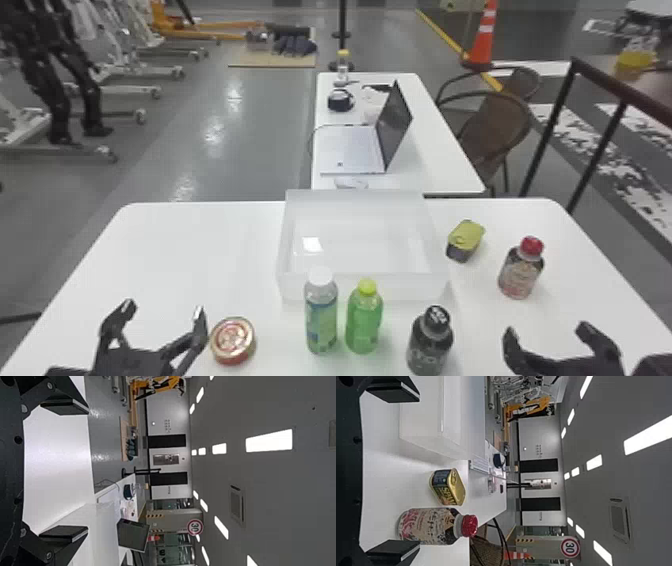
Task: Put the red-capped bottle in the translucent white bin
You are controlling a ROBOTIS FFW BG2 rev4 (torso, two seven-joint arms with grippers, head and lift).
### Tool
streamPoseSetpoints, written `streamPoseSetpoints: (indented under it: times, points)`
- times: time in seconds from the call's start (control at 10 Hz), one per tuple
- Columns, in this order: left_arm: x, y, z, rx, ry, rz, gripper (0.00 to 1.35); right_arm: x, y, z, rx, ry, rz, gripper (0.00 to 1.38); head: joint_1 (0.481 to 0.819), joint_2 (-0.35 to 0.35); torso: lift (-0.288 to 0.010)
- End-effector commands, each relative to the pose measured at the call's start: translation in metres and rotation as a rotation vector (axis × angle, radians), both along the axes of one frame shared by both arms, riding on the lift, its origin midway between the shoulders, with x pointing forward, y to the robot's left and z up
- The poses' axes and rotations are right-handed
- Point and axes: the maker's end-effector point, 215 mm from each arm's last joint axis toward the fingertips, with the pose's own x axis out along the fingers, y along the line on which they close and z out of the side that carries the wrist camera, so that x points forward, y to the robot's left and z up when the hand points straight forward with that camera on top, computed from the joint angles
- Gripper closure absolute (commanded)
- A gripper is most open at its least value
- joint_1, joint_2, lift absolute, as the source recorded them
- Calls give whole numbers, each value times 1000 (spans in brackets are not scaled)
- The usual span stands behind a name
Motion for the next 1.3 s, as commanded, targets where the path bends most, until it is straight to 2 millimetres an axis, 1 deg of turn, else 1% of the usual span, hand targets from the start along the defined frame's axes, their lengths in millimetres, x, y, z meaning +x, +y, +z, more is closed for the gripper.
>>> streamPoseSetpoints:
  times: [0.0, 0.2, 0.3, 0.5, 0.6, 0.8, 0.9, 1.0, 1.1, 1.2]
  points:
    - [-1, 0, -1, -3, 2, 3, 231, 1, -1, 4, -27, -7, -2, -2, 549, 0, -100]
    - [-1, 2, -2, 1, 3, 6, 231, 1, -3, 4, -30, -7, -5, -2, 549, 0, -100]
    - [-2, 1, -4, 0, 6, 5, 231, 0, -4, -1, -29, 5, -7, -2, 549, 0, -100]
    - [-1, 1, -3, 0, 4, 5, 231, 0, -7, -2, -26, 6, -12, -2, 549, 0, -100]
    - [-1, 1, -3, -1, 4, 5, 231, -1, -9, -6, -17, 14, -17, -2, 549, 0, -100]
    - [-2, 0, -3, -3, 1, 4, 231, -4, -22, -14, 20, 23, -34, -2, 549, 0, -100]
    - [-2, 0, -3, -3, 2, 4, 231, -5, -29, -17, 35, 28, -47, 292, 549, 0, -100]
    - [-2, 0, -3, -4, 0, 4, 231, -4, -36, -19, 26, 31, -60, 525, 549, 0, -100]
    - [-1, 1, -2, -6, -1, 5, 231, -1, -43, -24, 22, 38, -71, 515, 549, 0, -100]
    - [-1, 0, -2, -8, -5, 4, 231, 1, -46, -27, 17, 39, -76, 478, 549, 0, -100]
